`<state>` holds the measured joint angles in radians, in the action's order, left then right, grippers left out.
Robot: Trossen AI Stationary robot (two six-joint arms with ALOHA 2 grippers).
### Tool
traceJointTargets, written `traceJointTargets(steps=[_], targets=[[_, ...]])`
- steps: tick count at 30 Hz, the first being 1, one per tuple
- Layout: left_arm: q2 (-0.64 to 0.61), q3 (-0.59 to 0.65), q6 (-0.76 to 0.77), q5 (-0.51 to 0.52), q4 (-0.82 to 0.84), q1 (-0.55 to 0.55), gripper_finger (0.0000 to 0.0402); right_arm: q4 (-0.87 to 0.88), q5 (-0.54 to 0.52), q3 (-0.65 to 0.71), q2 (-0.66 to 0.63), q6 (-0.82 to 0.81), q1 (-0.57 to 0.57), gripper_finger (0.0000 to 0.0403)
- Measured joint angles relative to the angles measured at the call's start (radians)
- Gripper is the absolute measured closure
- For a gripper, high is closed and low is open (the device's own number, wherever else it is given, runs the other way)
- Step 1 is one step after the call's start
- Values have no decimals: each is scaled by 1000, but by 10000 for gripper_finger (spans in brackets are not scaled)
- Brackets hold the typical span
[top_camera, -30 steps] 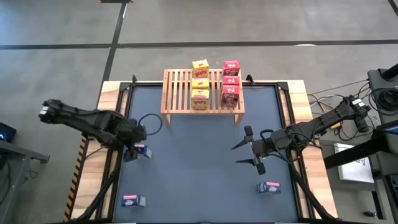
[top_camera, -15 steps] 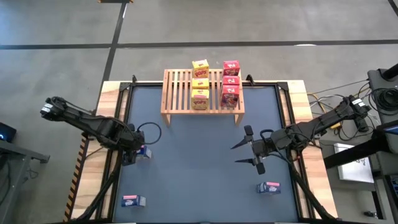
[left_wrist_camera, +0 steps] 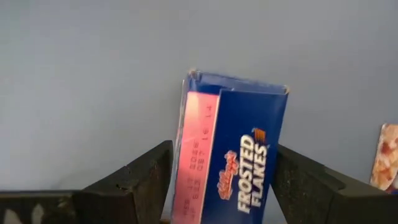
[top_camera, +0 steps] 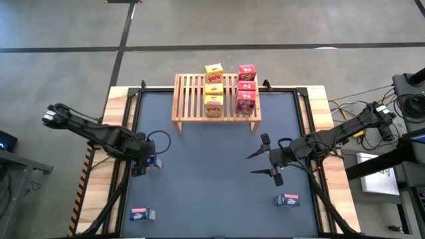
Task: Stack cereal on shelf
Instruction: Put the top blue cereal box on the shelf
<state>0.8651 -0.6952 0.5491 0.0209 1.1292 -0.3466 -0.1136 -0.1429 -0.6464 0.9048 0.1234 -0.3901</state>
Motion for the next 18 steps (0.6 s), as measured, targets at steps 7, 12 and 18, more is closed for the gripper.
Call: traceJointTargets(steps=[7, 12, 18], targets=[[-141, 81, 49, 11, -30, 0, 169, 3, 0, 0, 0, -3, 0, 165], [-211, 80, 71, 19, -44, -1, 170, 2, -4, 0, 0, -3, 0, 165], [-222, 78, 81, 24, -46, -2, 170, -1, -18, 0, 0, -8, 0, 165]])
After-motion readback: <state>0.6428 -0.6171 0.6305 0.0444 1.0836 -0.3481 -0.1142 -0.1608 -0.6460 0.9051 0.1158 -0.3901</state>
